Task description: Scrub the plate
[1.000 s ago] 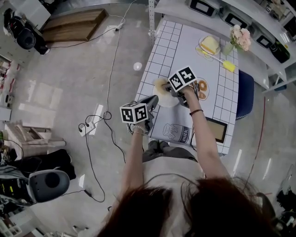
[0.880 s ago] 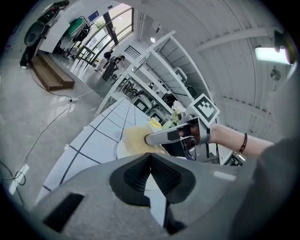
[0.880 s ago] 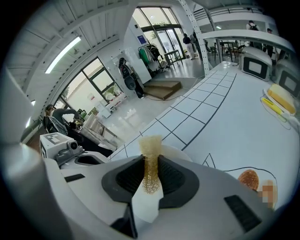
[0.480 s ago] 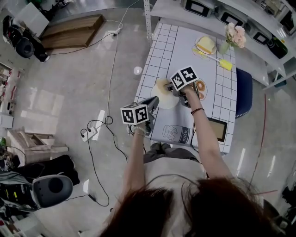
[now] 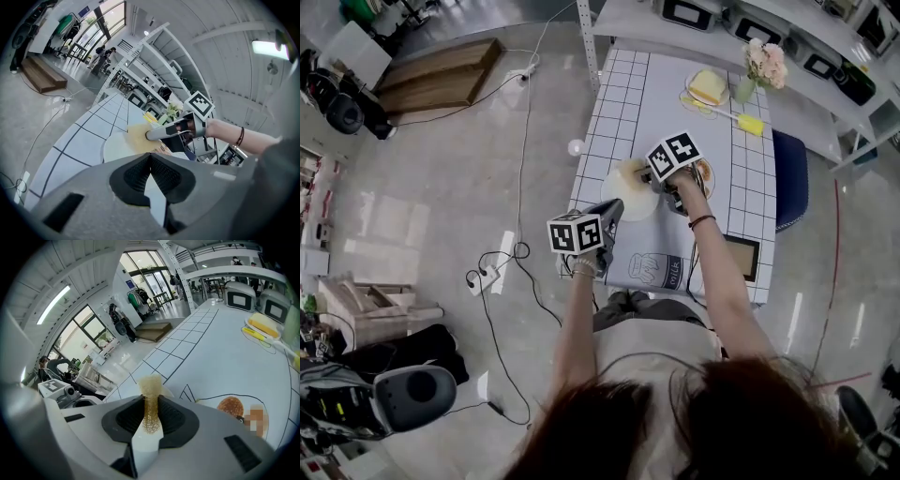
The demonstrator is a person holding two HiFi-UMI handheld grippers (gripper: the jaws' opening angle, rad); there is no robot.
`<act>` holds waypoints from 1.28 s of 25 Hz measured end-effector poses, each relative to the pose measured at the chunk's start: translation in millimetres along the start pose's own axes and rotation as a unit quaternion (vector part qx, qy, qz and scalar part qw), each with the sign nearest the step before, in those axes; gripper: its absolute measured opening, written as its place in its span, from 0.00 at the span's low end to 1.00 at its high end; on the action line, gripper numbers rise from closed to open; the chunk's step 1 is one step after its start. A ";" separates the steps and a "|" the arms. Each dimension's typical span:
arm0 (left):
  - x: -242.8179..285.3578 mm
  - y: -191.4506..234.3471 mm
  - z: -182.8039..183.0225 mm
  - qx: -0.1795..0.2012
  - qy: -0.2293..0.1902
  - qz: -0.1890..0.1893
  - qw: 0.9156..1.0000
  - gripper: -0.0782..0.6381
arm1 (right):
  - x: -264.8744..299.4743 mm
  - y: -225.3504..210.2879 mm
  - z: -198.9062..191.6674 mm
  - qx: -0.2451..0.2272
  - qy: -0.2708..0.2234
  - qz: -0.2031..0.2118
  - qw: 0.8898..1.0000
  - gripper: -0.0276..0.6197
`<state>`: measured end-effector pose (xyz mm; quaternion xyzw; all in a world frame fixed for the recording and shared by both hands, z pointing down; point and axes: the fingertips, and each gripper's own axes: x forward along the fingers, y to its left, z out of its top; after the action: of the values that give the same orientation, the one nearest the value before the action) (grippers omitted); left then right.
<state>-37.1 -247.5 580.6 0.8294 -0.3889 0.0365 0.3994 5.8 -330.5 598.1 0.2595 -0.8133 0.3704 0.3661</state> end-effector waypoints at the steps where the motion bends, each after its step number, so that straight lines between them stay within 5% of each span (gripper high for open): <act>1: 1.0 -0.7 0.0 0.001 0.001 -0.001 1.000 0.12 | -1.2 -1.0 -0.4 0.001 0.000 -0.001 1.000 0.17; 32: 6.6 -7.8 -13.2 0.009 0.017 0.009 1.000 0.12 | -29.1 -7.3 -34.3 -0.015 0.057 0.006 0.998 0.17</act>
<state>-24.0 -239.5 587.1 0.8288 -0.3894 0.0575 0.3977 42.1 -303.2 593.8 0.2272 -0.7982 0.3747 0.4133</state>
